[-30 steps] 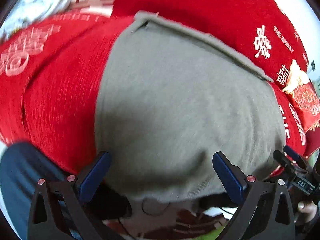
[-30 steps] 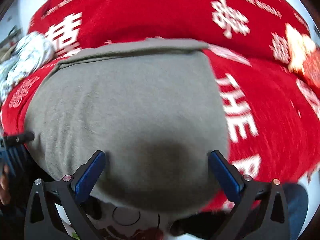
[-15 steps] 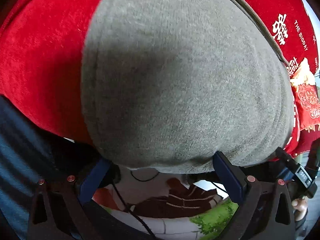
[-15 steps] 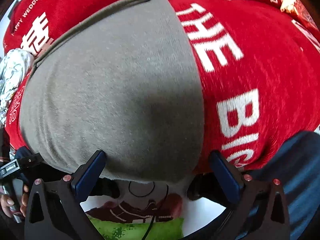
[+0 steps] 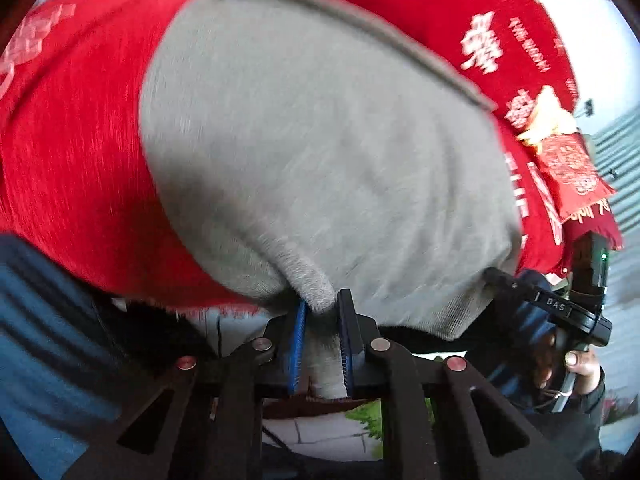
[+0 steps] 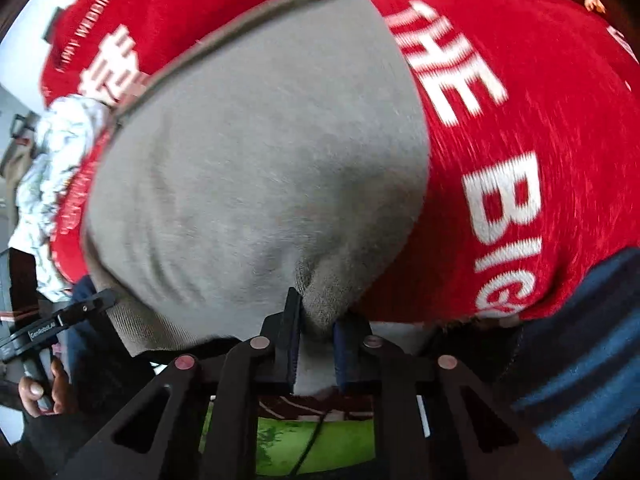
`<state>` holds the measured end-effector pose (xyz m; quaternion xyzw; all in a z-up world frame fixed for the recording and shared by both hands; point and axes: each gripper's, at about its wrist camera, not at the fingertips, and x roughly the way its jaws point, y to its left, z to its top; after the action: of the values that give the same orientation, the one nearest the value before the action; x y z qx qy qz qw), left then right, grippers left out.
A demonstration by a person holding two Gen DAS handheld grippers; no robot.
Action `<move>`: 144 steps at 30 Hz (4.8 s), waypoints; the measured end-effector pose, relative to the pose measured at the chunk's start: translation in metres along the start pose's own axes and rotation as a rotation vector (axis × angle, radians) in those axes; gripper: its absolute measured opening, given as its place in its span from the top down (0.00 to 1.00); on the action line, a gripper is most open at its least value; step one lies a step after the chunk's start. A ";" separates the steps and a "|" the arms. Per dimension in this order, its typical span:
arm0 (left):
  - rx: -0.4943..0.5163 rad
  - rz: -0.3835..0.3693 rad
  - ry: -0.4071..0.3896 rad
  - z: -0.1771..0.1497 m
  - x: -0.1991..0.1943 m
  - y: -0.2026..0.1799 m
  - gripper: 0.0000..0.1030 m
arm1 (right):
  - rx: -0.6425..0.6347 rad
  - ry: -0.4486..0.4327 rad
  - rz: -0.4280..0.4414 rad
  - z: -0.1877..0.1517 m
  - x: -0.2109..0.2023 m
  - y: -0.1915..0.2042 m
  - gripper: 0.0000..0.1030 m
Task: Fold small clothes
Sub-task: 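Grasp the grey sweater hem with both grippers and lift it, then carry the held hem with both grippers over toward the collar, then lower the hem onto the sweater body with both grippers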
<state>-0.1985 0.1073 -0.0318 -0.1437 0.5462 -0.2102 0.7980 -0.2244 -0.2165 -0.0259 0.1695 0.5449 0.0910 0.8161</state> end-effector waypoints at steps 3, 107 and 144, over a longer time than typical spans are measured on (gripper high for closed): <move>0.029 -0.017 -0.088 0.013 -0.021 -0.009 0.84 | -0.008 -0.058 0.067 0.003 -0.014 0.004 0.86; -0.078 -0.212 -0.497 0.166 -0.132 -0.029 0.88 | -0.022 -0.478 0.312 0.142 -0.118 0.054 0.86; -0.156 -0.172 -0.431 0.285 -0.067 -0.009 0.88 | 0.025 -0.463 0.183 0.265 -0.054 0.058 0.87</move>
<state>0.0448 0.1325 0.1296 -0.2925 0.3635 -0.1990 0.8618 0.0003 -0.2280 0.1341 0.2446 0.3268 0.1167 0.9054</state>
